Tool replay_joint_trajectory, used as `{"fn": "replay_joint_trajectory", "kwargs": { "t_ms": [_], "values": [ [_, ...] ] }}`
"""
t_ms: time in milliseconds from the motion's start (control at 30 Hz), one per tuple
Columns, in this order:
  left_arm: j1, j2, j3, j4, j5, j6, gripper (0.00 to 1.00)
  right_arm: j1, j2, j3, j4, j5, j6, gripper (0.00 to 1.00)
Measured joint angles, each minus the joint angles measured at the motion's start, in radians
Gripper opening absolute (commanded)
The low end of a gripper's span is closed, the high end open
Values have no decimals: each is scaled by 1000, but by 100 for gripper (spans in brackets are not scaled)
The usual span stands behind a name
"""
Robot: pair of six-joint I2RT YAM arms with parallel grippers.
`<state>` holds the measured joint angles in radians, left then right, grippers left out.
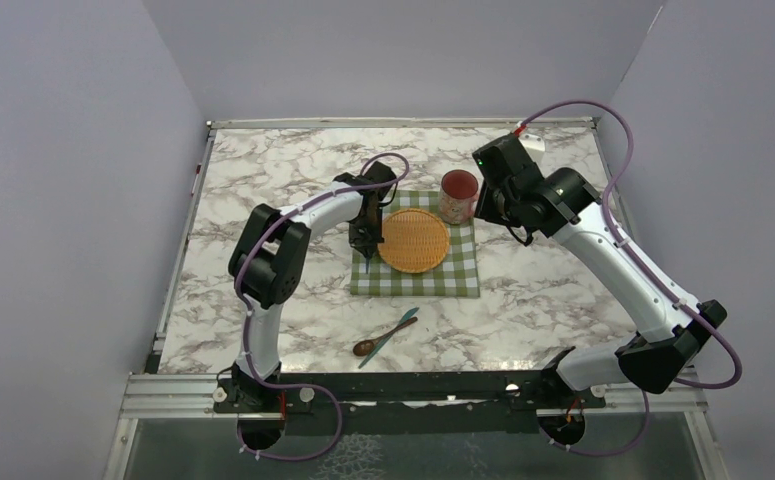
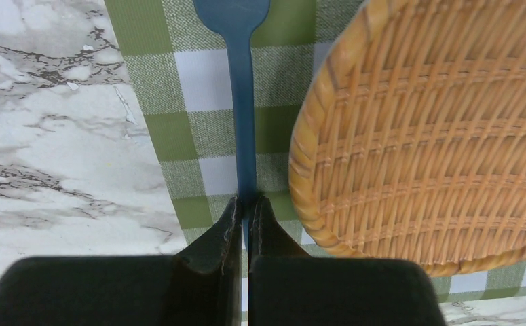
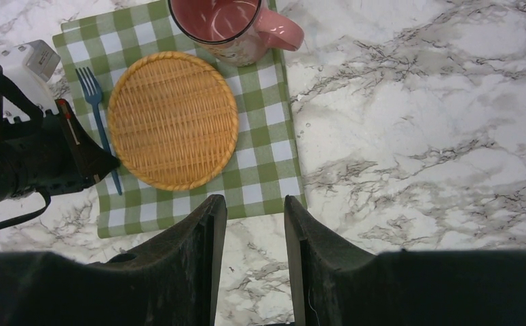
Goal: Set the dinner table for one person
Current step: Place the fork on the napkin.
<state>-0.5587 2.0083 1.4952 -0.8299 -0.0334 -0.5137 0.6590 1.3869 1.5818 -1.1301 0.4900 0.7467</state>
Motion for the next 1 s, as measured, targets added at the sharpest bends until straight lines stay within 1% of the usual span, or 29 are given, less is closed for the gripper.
{"fn": "replay_joint_trajectory", "kwargs": {
  "t_ms": [567, 633, 733, 800, 867, 1000],
  "values": [
    [27, 19, -4, 6, 14, 4, 0, -6, 1, 0, 0, 0, 0, 41],
    [27, 19, -4, 6, 15, 4, 6, -6, 2, 0, 0, 0, 0, 41],
    [27, 19, -4, 6, 17, 3, 21, -6, 3, 0, 0, 0, 0, 41],
    [27, 19, -5, 6, 17, 3, 29, -6, 4, 0, 0, 0, 0, 41],
    [27, 19, -5, 10, 22, 0, 34, -6, 5, 0, 0, 0, 0, 41],
    [26, 19, -5, 16, 26, -6, 39, -6, 5, 0, 1, 0, 0, 41]
  ]
}}
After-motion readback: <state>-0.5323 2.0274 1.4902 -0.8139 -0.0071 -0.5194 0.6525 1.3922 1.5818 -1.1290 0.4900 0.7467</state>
